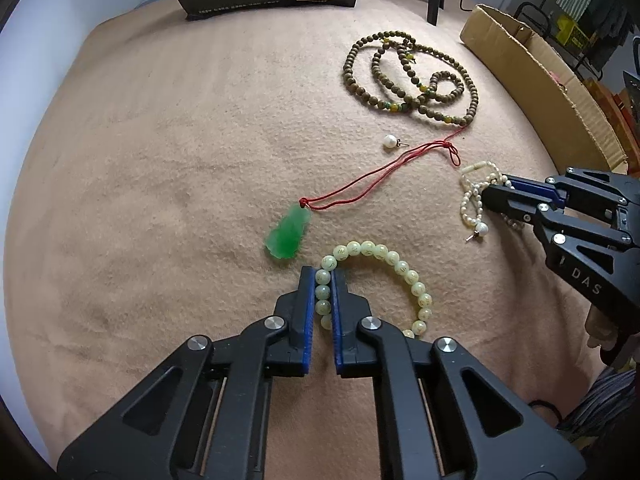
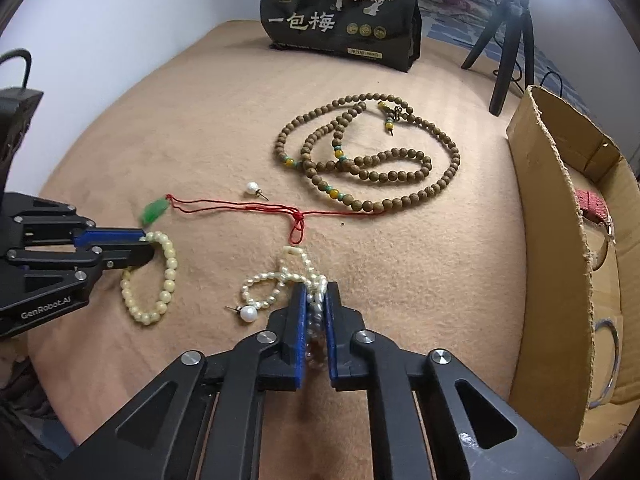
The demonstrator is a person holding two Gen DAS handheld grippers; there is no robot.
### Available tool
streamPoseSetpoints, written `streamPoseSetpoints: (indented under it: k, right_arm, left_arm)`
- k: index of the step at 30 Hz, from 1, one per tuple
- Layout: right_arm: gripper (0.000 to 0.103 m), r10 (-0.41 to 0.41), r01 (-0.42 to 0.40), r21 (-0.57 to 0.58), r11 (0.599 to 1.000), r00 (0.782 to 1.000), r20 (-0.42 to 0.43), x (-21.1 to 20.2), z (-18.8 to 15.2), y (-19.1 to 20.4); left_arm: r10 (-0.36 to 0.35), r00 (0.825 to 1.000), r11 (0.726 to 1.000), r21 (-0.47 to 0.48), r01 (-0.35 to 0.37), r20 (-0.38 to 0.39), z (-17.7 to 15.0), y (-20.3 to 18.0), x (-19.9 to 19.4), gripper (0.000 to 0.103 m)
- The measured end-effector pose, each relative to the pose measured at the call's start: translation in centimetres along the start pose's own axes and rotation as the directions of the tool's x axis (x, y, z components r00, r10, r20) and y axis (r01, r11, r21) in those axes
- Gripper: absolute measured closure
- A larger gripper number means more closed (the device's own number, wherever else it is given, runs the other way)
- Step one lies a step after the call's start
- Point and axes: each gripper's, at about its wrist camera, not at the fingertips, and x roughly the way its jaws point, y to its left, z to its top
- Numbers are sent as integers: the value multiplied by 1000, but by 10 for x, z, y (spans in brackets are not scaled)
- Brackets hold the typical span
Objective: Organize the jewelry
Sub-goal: 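Carry the bead bracelet toward the box with the left tool while the right tool carries the necklace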
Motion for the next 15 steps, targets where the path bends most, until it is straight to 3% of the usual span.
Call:
streamPoseSetpoints:
  k: [7,15]
  right_arm:
    - [97,18,-19,11,1000,998,52,-22,6,-2]
    - [97,28,-29,9,1000,992,122,-52,14,-2]
  left_arm:
    - [-3,999,1000,18,2,32,-6,-4,-18,98]
    - [-20,992,1000,26,17,123,0,-16,-50,98]
